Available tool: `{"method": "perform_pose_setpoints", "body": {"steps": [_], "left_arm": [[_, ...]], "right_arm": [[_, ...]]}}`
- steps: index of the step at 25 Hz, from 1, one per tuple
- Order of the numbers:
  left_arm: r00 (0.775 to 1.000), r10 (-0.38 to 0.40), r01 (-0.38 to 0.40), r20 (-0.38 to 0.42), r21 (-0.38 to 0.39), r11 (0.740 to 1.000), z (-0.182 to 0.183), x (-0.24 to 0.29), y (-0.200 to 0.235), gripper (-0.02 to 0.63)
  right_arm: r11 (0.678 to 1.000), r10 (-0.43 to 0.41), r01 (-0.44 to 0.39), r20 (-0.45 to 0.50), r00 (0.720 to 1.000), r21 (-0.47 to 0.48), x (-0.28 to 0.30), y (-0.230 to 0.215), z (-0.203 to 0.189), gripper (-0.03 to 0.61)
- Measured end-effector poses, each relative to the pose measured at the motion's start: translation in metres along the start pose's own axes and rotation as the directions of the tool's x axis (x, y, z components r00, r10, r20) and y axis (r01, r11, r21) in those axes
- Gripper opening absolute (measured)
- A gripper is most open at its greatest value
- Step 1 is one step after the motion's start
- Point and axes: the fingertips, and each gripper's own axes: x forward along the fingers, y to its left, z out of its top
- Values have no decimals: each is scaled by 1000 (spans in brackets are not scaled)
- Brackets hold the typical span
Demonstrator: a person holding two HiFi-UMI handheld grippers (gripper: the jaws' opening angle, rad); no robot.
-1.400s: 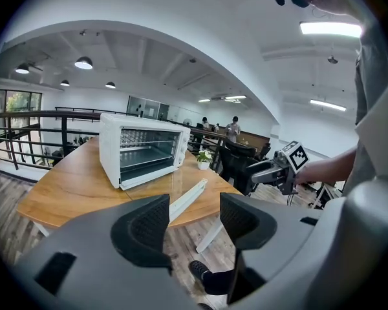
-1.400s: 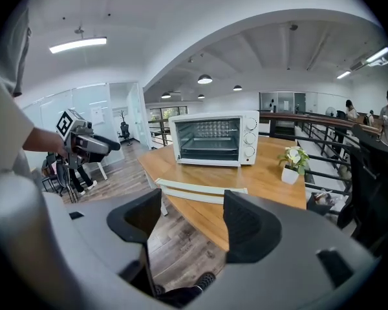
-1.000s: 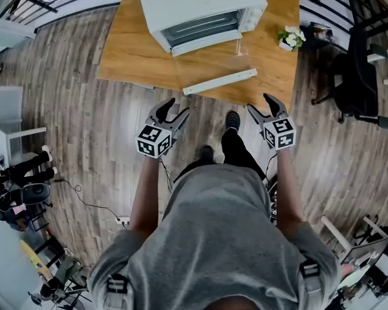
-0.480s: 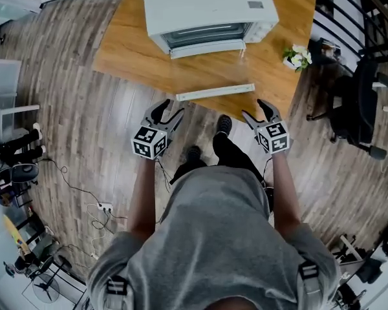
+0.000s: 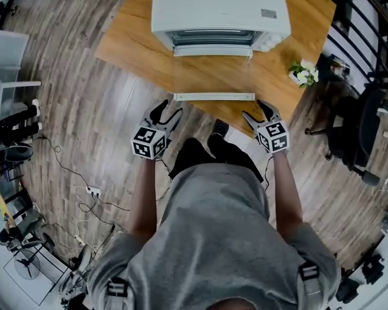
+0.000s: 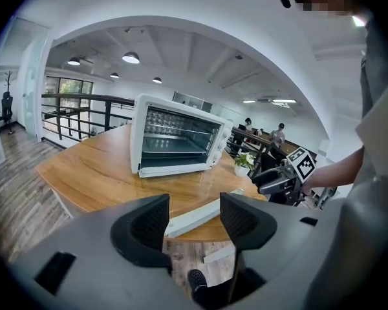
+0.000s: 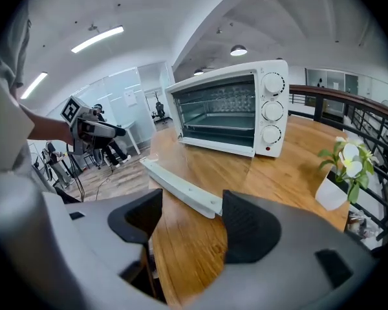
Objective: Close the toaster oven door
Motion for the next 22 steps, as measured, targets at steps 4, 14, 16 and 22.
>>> {"method": "perform_pose_setpoints", "body": {"steps": [4, 14, 16, 22], "left_arm": [[1000, 7, -8, -29, -13, 1000, -10, 3, 3, 259], [995, -45, 45, -89, 6, 999, -31, 28, 18, 262], [994, -55, 56, -96, 8, 998, -35, 34, 21, 270], [985, -89, 93, -148, 24, 995, -54, 43, 33, 273]], "right_arm": [[999, 14, -14, -17, 1000, 30, 8, -5, -4, 299], [999, 2, 2, -83, 997, 42, 31, -20, -23, 293], [999, -7, 11, -90, 996, 49, 36, -25, -26, 291], [999, -23, 27, -132, 991, 32, 44, -30, -37, 290]]}}
